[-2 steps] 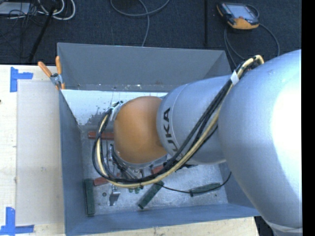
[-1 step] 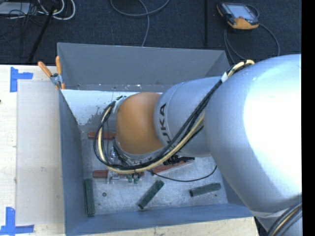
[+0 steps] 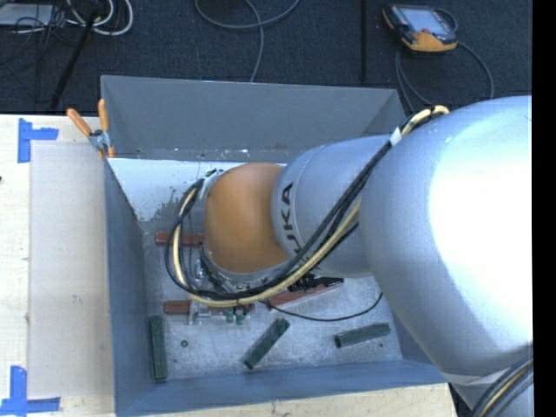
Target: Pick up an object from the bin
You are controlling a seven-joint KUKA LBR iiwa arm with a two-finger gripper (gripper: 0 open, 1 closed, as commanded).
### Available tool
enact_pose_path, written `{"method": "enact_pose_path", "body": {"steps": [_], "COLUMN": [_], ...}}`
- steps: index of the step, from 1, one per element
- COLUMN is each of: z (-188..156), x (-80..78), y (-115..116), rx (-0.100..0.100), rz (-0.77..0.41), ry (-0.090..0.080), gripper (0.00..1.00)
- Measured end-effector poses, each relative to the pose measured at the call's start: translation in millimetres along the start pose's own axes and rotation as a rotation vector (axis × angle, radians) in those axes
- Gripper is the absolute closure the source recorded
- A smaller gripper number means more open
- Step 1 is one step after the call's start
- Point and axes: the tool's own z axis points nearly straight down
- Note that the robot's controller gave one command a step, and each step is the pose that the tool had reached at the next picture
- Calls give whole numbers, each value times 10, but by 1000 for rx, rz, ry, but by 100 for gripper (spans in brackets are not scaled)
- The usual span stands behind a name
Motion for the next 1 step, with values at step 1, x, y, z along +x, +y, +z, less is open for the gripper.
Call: {"method": "enact_pose_path", "body": {"steps": [1], "z": [-1742], "x": [39], "y": [132], "rx": [3], "rz": [-16], "ry": [3], "gripper": [100]}}
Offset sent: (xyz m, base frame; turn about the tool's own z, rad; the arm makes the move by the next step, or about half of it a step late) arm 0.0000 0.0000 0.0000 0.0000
